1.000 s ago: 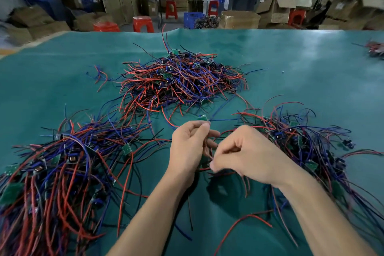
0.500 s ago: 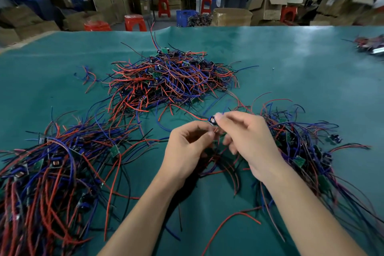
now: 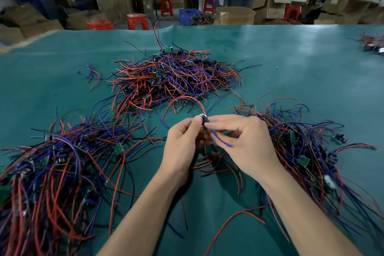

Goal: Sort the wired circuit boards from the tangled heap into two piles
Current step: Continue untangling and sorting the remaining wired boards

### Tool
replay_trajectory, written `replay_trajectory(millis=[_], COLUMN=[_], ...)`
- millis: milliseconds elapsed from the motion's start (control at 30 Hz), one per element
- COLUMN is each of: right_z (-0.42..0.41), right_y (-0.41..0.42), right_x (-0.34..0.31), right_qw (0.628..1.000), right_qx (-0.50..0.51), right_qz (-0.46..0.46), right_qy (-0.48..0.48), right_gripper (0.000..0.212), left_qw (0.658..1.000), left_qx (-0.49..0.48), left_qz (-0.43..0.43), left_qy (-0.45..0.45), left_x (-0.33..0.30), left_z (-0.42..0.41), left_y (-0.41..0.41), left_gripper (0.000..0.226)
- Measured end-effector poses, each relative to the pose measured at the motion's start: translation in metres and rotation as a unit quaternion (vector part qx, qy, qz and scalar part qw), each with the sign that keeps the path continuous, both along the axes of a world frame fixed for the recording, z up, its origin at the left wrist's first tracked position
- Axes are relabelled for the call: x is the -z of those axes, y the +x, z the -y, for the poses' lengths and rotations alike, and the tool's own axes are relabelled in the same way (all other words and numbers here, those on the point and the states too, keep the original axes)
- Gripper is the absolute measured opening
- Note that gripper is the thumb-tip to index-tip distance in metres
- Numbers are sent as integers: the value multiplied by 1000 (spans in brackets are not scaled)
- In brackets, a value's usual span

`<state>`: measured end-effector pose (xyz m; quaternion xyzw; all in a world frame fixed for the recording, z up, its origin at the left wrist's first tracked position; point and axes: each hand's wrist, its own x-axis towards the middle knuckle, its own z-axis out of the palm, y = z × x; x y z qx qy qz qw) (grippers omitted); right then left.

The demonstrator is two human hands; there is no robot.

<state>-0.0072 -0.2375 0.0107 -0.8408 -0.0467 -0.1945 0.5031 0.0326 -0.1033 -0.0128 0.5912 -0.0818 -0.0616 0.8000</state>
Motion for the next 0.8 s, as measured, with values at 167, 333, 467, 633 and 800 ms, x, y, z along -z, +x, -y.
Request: replay_trajectory(millis=[167, 333, 467, 633, 800], right_z=[3, 6, 4, 15, 19], right_y=[0, 7, 7, 9, 11], right_x=[-5, 1, 3, -1, 3], right_qw=[995, 982, 974, 958, 971], right_qx=[-42, 73, 29, 45, 70], right_qz=[-61, -69, -95, -89, -67], right_qy=[-59, 162, 205, 267, 218], right_gripper=[31, 6, 13, 14, 10], left_qw=[999, 996, 985, 983, 983], left_qx=[-18, 41, 94, 120, 121], left_qz=[4, 39, 77, 67, 62], left_qy=[28, 71, 119, 121, 125], left_x=[3, 2, 2, 1, 0], left_z=[0, -2, -4, -7, -8], left_y=[1, -2, -4, -4, -5], left_gripper=[29, 26, 22, 19, 27])
